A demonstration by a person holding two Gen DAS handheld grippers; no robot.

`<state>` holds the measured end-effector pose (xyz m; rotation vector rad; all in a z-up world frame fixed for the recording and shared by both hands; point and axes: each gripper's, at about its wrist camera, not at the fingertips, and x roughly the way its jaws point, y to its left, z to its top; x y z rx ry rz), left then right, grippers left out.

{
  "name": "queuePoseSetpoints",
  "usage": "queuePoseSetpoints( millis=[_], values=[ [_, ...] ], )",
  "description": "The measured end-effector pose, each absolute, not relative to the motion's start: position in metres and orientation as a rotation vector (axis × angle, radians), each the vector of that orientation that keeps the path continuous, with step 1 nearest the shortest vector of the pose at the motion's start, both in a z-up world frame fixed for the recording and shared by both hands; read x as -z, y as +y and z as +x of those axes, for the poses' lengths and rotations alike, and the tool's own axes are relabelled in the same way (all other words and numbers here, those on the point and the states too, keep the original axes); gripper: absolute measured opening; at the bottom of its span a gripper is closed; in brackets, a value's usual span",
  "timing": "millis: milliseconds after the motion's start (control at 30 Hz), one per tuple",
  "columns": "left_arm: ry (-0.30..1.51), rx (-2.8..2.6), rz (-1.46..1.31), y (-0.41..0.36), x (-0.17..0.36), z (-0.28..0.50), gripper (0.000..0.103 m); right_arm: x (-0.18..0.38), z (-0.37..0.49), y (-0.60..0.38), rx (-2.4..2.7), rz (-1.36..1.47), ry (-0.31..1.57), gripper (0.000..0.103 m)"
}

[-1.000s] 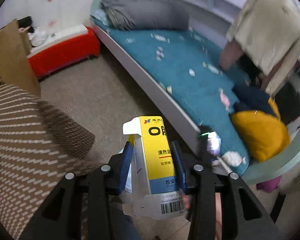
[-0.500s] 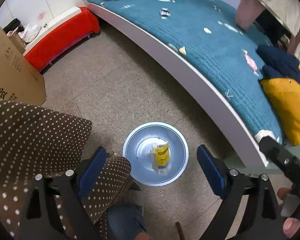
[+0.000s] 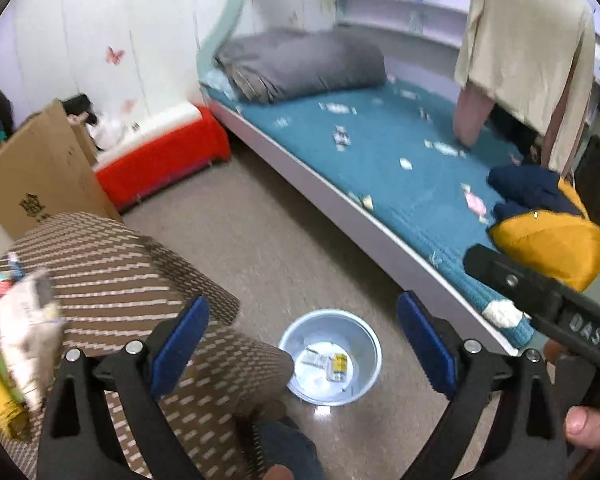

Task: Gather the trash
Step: 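Carry both items to the blue wastebasket and open both tools to drop them, then grasp the yellow paper bag with the right tool while the left tool grasps the orange-printed bag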

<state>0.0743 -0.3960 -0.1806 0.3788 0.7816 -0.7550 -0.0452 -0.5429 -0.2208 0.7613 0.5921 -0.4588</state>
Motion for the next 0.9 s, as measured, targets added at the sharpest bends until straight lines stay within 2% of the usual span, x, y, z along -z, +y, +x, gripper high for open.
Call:
queuePoseSetpoints(
  millis=[167,467,700,900],
  values=[
    [0.695,0.687,0.346,-0.349,0.140,0.065,0.093,0.172,-0.032,-0.504,0.399,0.675,0.578,0.097],
    [0.627,0.582,0.237,-0.245,0.100,0.066,0.093,0.108,-0.002,-0.408,0.243,0.514,0.572,0.097],
    [0.565,0.438,0.196,-0.146,0.089,0.067,0.093,0.086,0.038,-0.314,0.092,0.345,0.609,0.097],
    [0.577,0.322,0.115,-0.064,0.092,0.076,0.093,0.097,0.079,-0.238,-0.038,0.241,0.683,0.097]
  ],
)
